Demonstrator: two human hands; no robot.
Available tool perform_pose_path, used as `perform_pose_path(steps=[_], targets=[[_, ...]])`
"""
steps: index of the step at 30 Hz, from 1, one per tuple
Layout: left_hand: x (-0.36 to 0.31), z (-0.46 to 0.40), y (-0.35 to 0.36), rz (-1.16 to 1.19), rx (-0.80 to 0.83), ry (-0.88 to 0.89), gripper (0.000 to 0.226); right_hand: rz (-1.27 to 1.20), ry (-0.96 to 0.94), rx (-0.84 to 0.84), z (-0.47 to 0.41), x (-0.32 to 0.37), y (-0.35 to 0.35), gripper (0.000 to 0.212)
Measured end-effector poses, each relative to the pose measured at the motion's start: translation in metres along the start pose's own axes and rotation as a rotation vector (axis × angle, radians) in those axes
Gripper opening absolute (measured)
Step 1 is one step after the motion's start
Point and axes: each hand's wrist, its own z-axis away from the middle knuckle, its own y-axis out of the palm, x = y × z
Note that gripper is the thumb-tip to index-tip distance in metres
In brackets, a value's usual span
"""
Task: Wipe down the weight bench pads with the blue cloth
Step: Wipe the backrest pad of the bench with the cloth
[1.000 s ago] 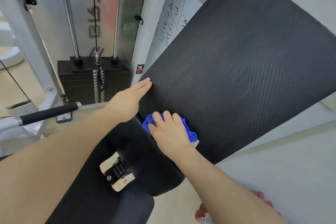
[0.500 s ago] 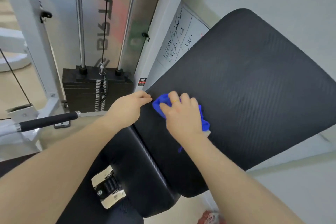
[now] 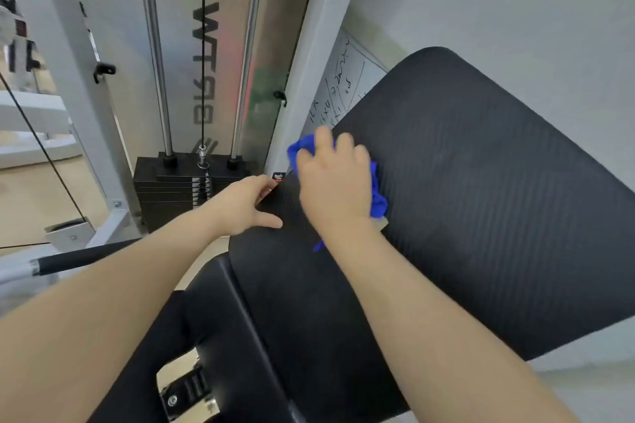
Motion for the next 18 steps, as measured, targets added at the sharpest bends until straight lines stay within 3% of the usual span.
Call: perform_pose_path(steps=[3, 5, 6, 9, 10, 13, 16, 18], targets=[[0.0, -0.001, -0.001, -0.105, 0.039, -0.018, 0.04, 0.017, -0.188, 0.152, 0.02, 0.029, 0.005, 0.022], [0.005, 0.005, 0.002, -0.12, 0.045, -0.026, 0.041, -0.015, -0.268, 0.266, 0.012, 0.018, 0.001, 0.024], [0.005, 0.007, 0.005, -0.113, 0.041, -0.021, 0.044, -0.003, -0.257, 0.251, 0.002, 0.005, -0.003, 0.023], [0.009, 0.007, 0.005, -0.174, 0.051, -0.022, 0.05, 0.071, 0.037, -0.01, -0.031, -0.034, -0.016, 0.014], [0.01, 0.005, 0.004, -0.187, 0.055, -0.037, 0.051, 0.079, 0.09, -0.026, -0.035, -0.039, -0.014, 0.01], [0.01, 0.004, 0.004, -0.139, 0.055, -0.033, 0.049, 0.114, 0.099, -0.014, -0.026, -0.023, -0.007, 0.008], [0.014, 0.008, 0.005, 0.019, 0.042, -0.061, 0.032, 0.002, 0.031, 0.015, -0.002, 0.01, 0.004, 0.008], [0.019, 0.011, 0.007, 0.125, 0.024, -0.078, 0.021, -0.069, 0.005, 0.169, 0.019, 0.036, 0.007, 0.01]])
